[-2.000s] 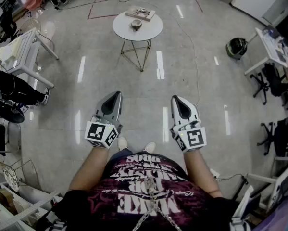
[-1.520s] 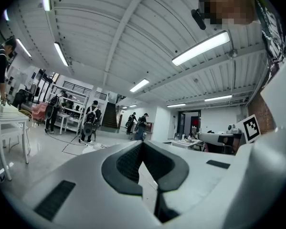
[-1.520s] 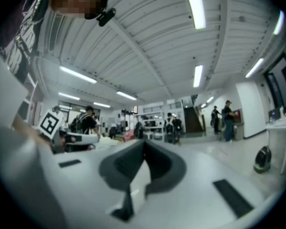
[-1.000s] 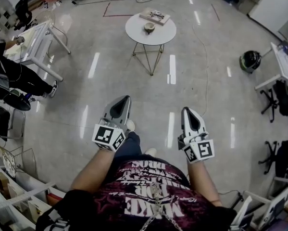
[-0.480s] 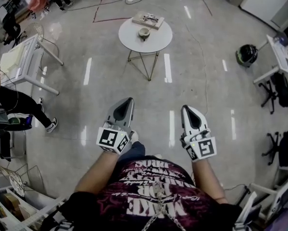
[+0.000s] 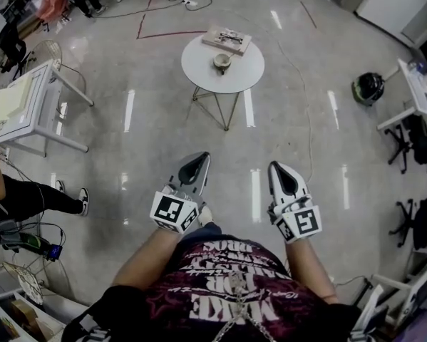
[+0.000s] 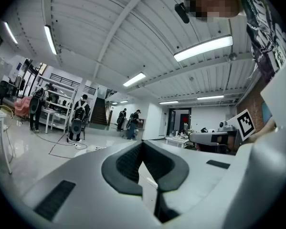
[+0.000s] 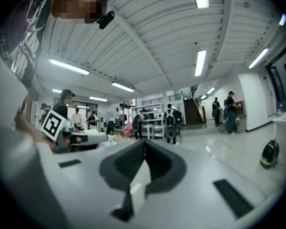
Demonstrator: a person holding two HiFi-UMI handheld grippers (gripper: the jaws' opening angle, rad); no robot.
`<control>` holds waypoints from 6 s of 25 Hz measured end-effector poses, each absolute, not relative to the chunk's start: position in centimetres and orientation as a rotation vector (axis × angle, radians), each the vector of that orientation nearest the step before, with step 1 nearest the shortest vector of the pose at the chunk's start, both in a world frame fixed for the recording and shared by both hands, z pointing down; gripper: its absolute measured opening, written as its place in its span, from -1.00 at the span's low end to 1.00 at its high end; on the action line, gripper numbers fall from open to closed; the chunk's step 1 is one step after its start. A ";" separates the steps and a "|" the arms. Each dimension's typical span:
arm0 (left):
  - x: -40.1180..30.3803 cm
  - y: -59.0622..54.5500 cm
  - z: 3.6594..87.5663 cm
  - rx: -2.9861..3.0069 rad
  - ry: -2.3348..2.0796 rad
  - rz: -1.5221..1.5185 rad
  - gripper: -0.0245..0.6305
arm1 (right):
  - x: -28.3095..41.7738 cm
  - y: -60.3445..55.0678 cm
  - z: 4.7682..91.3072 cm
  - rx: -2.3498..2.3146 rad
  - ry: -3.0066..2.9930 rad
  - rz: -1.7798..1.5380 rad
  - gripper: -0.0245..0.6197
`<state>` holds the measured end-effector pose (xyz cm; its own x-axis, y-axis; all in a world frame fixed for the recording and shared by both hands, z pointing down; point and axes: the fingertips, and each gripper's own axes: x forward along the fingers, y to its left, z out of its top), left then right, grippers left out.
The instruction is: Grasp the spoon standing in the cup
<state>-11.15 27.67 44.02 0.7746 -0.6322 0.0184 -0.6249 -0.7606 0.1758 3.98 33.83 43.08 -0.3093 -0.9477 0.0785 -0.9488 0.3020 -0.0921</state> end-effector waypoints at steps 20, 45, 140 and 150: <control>-12.5 19.2 46.1 2.717 -1.028 -0.068 -0.85 | 6.4 25.8 43.9 1.922 -2.411 0.203 -0.82; -7.3 8.9 47.1 2.625 -1.163 -0.072 -0.85 | 10.1 14.6 45.6 1.725 -2.524 0.261 -0.82; -9.1 -22.1 47.8 2.616 -1.118 -0.093 -0.85 | 9.2 -13.5 45.2 1.795 -2.396 0.204 -0.82; -8.4 -25.3 51.5 2.494 -1.176 0.014 -0.85 | 12.8 -19.0 48.0 1.760 -2.395 0.307 -0.82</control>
<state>-8.40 -25.32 51.50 0.6496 -0.7413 0.1687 -0.7451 -0.5767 0.3350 12.79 -19.04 48.01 -0.2984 -0.9229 0.2434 -0.9544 0.2892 -0.0735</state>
